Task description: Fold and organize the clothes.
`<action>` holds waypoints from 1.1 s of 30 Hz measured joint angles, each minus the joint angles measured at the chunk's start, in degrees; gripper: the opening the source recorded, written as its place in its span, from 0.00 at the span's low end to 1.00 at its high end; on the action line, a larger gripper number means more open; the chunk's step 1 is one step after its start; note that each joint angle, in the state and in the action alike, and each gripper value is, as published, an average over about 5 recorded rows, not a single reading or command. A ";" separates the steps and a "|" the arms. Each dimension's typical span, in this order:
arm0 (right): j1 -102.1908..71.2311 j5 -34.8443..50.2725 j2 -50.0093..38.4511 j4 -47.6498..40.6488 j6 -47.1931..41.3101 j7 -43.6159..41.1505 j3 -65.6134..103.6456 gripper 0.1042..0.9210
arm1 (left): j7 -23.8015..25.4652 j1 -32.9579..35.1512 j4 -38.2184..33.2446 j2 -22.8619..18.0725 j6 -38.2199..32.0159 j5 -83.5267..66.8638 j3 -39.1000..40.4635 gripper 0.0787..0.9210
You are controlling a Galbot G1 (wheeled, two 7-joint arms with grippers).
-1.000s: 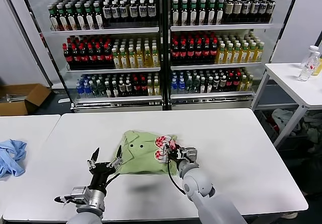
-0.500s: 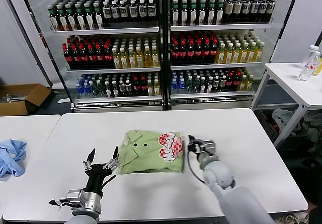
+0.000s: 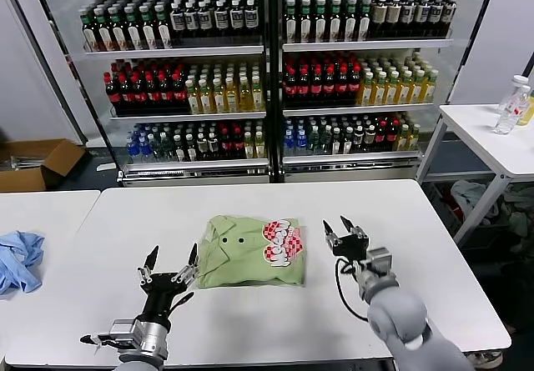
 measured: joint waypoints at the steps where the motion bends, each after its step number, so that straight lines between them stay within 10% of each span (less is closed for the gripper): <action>1: -1.40 -0.75 0.20 1.23 0.68 0.10 0.61 0.56 | 0.17 0.18 -0.22 0.07 0.06 0.06 -0.11 0.88; 11: -14.87 -6.99 2.81 10.60 6.05 0.42 6.84 0.86 | 1.28 1.40 -2.37 0.42 1.33 0.32 -1.09 0.88; 33: -26.29 -12.11 6.07 18.10 8.61 2.07 11.06 0.88 | 2.80 4.00 -6.09 0.97 4.40 0.45 -2.35 0.88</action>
